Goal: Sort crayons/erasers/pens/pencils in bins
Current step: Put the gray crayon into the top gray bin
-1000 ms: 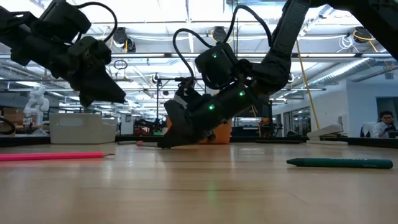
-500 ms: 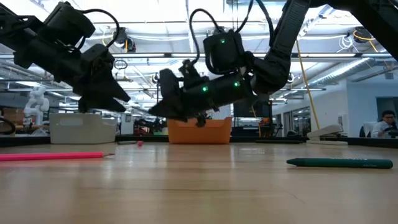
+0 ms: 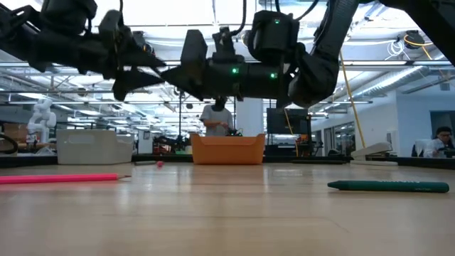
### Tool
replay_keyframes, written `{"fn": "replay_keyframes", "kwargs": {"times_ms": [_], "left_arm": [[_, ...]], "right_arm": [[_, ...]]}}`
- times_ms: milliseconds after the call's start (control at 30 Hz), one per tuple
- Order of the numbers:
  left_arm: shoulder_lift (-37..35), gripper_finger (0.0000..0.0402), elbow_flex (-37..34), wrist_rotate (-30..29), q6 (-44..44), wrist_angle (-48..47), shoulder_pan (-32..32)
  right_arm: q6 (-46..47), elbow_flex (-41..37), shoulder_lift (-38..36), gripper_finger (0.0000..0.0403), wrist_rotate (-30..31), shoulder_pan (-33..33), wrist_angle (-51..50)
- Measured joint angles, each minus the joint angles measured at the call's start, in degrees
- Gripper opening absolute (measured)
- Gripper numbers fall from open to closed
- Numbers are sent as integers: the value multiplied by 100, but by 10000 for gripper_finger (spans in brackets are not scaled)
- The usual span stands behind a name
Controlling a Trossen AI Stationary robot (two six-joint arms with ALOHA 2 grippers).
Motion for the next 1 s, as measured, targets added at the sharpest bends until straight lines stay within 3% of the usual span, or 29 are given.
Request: {"fn": "replay_keyframes", "kwargs": {"times_ms": [300,667,900,1000], "left_arm": [[0,198,0,153,668,930,-363],[0,22,0,148,1205,1140,-489],[4,34,-7,175,1351,1283,-493],[1,17,-9,125,1391,1390,-496]], "right_arm": [[-177,2,0,31,13,78,462],[-297,9,-9,31,-68,158,612],[-360,15,-20,36,-166,154,577],[-398,13,-20,51,-456,143,484]]}}
